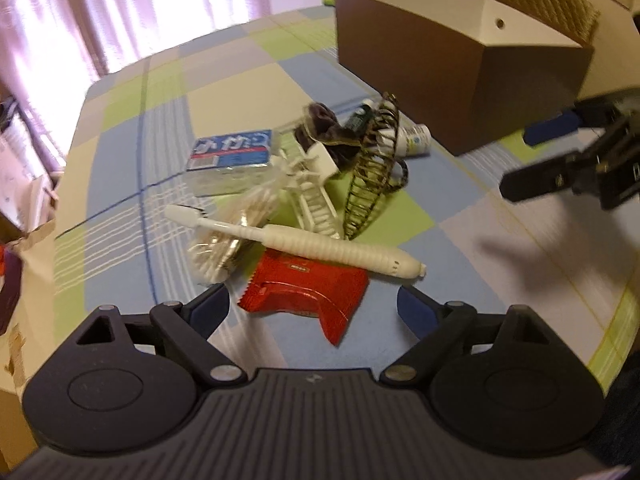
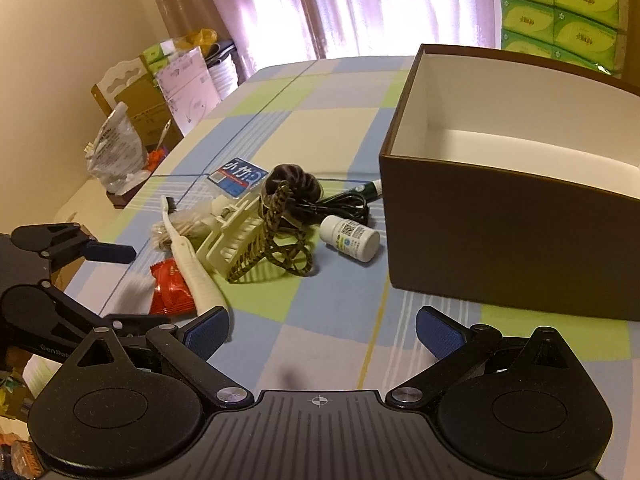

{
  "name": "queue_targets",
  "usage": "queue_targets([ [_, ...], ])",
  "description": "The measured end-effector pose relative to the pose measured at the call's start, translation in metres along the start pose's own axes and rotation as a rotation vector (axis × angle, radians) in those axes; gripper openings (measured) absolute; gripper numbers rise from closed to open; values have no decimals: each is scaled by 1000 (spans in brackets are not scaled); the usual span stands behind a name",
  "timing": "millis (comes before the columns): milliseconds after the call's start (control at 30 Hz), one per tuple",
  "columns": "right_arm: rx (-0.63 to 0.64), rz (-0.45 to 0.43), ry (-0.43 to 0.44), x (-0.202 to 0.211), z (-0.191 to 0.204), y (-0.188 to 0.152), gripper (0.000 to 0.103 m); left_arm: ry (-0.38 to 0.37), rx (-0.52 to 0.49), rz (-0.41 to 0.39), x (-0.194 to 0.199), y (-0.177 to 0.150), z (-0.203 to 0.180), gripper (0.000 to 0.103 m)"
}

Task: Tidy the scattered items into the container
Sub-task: 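Grasp the red snack packet with the left tool while the right tool grasps the white toothbrush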

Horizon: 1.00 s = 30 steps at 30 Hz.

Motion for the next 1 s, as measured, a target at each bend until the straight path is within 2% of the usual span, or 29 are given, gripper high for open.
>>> queue_targets([
  [367,-39,22,12,0,-15,-1,103,-84,-27,23,-29,5,3,87],
  [567,-30,34,26,0,-12,-2,103,-108,-13,20,-30,1,7,51],
  [633,-23,35,35,-1,-8,-1,103,-105,-7,21,-26,-3,9,31],
  [700,-10,36,47,-4,-2,-1,103,-100,19,33,-20,-9,14,26],
  [900,73,44,92,-18,23,2,103,-36,112,111,-3,-29,35,26],
  [967,118,57,121,-26,35,2,72,2,142,168,0,-37,42,25],
  [1000,133,73,134,-32,40,1,72,20,156,189,2,-40,45,25],
])
Point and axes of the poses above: each gripper's, at about its wrist camera, not at the fingertips, and x roughly against the way its jaws point, z to its left, y to its top, the point moved 6 cm from there along -x, roughly the way its jaws point, and after that the axes turned 7 degrees about y, right-handed, at the moved point
